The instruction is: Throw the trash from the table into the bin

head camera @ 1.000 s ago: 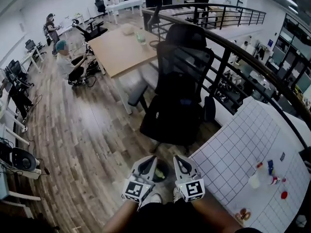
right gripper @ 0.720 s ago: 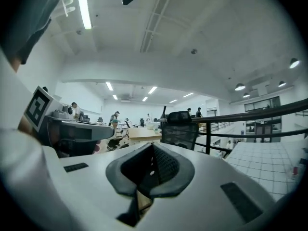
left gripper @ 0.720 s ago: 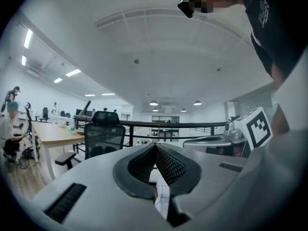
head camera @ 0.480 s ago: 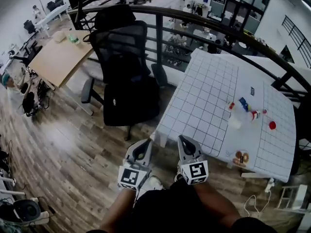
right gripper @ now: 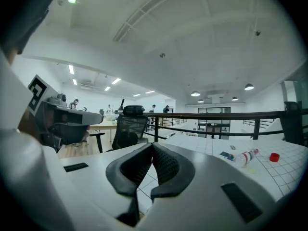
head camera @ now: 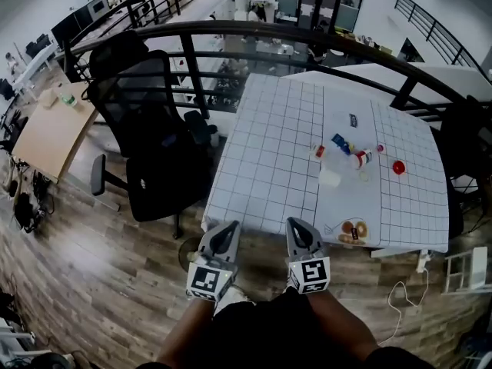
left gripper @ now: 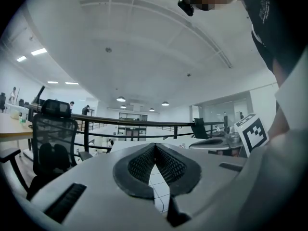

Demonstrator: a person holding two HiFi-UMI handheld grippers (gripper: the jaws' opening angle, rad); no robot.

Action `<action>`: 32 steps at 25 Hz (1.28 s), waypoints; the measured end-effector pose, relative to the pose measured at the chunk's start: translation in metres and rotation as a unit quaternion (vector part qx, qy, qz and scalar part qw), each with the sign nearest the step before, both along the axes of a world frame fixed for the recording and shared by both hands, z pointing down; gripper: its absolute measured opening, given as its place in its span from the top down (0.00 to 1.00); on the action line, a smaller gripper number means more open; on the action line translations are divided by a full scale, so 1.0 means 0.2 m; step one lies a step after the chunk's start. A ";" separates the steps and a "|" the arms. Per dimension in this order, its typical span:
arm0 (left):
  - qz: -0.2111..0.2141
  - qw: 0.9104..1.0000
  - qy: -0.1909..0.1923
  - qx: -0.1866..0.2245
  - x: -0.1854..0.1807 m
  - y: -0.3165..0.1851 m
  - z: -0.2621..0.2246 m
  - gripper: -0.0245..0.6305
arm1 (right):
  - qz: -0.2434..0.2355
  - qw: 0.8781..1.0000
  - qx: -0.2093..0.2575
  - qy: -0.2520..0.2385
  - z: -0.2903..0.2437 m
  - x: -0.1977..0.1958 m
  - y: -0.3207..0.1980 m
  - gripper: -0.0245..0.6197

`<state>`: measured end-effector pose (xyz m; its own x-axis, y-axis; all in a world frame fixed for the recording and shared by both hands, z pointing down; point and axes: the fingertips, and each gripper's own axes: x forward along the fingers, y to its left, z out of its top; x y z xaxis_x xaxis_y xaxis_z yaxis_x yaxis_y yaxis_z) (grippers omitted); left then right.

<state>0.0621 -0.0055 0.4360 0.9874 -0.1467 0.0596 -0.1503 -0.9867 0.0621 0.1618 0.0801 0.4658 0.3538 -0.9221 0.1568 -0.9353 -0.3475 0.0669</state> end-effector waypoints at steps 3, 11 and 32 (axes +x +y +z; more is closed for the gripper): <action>0.020 1.000 -0.010 0.010 0.17 0.09 0.03 0.93 | 0.024 1.000 -0.005 -0.004 0.03 0.15 0.09 0.93; 0.018 1.000 -0.009 0.005 0.58 0.26 0.03 0.93 | 0.004 1.000 -0.025 0.003 0.03 0.48 0.23 0.93; 0.014 0.998 -0.035 0.053 1.27 0.36 0.01 0.93 | -0.016 0.999 -0.028 0.022 0.04 1.13 0.33 0.93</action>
<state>0.3156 0.0661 0.4375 0.9851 -0.1287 0.1137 -0.1235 -0.9910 -0.0522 0.3874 0.1466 0.4747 0.3323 -0.9233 0.1928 -0.9414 -0.3122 0.1274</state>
